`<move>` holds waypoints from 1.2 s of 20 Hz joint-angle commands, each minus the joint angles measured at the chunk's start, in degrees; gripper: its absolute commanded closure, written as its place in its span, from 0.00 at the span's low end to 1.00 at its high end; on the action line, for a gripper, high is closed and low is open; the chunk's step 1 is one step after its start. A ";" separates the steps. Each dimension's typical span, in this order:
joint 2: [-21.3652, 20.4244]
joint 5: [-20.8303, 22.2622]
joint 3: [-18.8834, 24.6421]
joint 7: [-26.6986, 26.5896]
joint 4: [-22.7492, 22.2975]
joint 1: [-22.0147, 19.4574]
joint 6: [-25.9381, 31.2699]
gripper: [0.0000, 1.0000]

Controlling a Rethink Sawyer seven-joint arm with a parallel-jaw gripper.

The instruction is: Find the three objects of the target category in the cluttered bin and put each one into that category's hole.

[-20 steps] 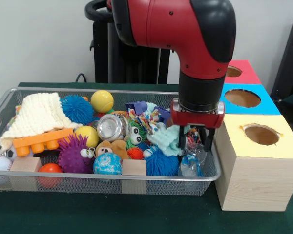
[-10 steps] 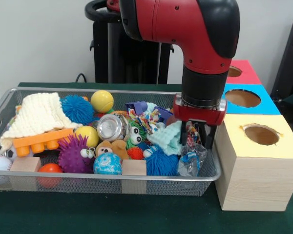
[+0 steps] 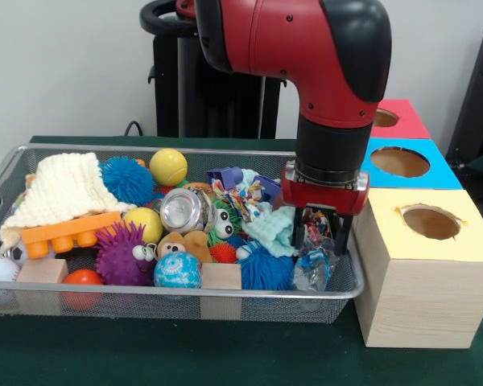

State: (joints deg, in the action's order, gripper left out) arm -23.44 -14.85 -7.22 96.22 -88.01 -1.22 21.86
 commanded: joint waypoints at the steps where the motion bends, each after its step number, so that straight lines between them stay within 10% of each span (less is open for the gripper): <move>1: 1.37 -2.64 1.60 14.11 -2.65 -0.14 0.44 0.00; 24: 4.80 -2.40 4.48 12.57 -1.43 -1.86 -4.62 0.00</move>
State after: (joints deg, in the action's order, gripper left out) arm -21.70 -14.96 -7.59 96.37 -88.00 -1.20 20.92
